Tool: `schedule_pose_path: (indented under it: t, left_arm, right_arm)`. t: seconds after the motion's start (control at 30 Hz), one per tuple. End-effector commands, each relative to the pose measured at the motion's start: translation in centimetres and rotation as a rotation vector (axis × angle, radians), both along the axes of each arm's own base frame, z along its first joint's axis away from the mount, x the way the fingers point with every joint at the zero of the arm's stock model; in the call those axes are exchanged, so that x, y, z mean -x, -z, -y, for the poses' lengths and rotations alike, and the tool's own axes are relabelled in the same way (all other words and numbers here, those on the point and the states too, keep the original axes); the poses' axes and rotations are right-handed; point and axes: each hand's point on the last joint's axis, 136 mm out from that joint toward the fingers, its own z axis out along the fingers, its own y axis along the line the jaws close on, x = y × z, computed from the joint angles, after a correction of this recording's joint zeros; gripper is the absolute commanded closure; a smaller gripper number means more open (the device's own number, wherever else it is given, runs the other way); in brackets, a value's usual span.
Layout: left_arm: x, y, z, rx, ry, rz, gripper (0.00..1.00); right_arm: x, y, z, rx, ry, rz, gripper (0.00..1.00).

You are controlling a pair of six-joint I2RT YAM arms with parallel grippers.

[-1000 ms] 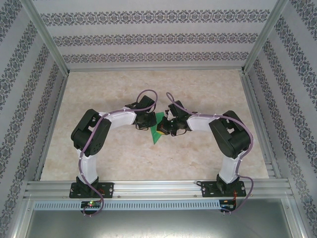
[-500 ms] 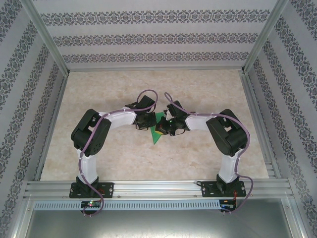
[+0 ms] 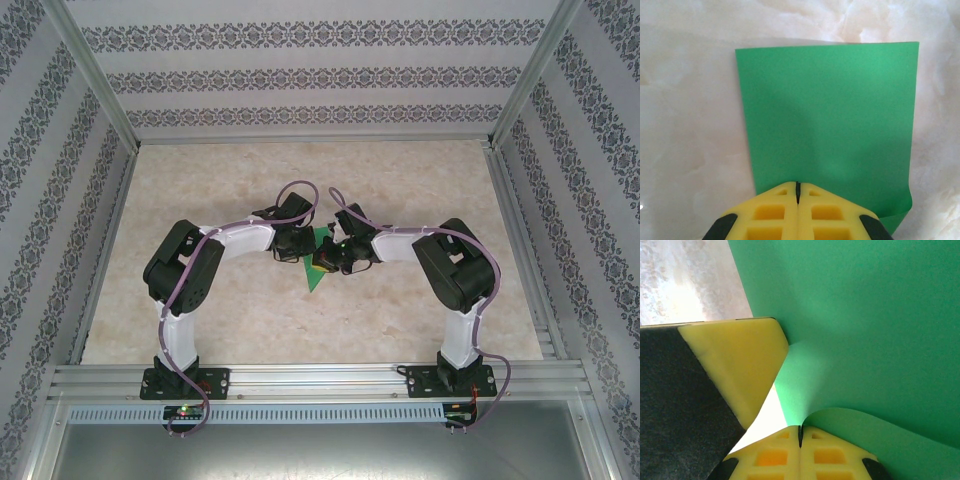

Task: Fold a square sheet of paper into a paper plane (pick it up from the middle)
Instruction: Third fold the triangle at the center of the table.

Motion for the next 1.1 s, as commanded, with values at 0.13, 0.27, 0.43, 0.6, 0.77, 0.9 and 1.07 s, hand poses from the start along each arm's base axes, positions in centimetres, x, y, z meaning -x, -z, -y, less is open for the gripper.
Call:
schedule_pose_path:
  t: [0.13, 0.27, 0.43, 0.6, 0.77, 0.9, 1.07]
  left_arm:
    - [1.5, 1.6, -1.2, -0.054, 0.014, -0.072, 1.0]
    - [1.6, 1.7, -1.3, -0.055, 0.012, -0.075, 1.0]
    - [1.5, 1.3, -1.3, -0.054, 0.012, -0.067, 1.0]
    - [1.1, 0.2, -1.6, -0.057, -0.004, -0.038, 1.0]
    - [0.8, -0.2, -1.8, -0.059, -0.01, -0.029, 1.0]
    - [0.7, -1.2, -1.8, -0.052, -0.003, -0.01, 1.0]
    - [0.5, -3.8, -3.2, -0.076, -0.042, 0.06, 1.0]
  right_arm:
    - [-0.2, 0.1, -0.9, 0.001, -0.038, 0.023, 0.96]
    - [-0.2, 0.4, -0.7, 0.016, -0.032, 0.021, 0.96]
    - [-0.2, 0.7, -0.5, 0.026, -0.027, 0.016, 0.96]
    - [-0.1, 1.2, -0.2, 0.044, -0.021, 0.009, 0.96]
    - [-0.1, 0.8, -0.3, 0.036, -0.019, 0.016, 0.96]
    - [0.0, 0.9, -0.2, 0.04, -0.015, 0.013, 0.96]
    - [0.1, 1.4, 0.0, 0.051, -0.009, 0.002, 0.96]
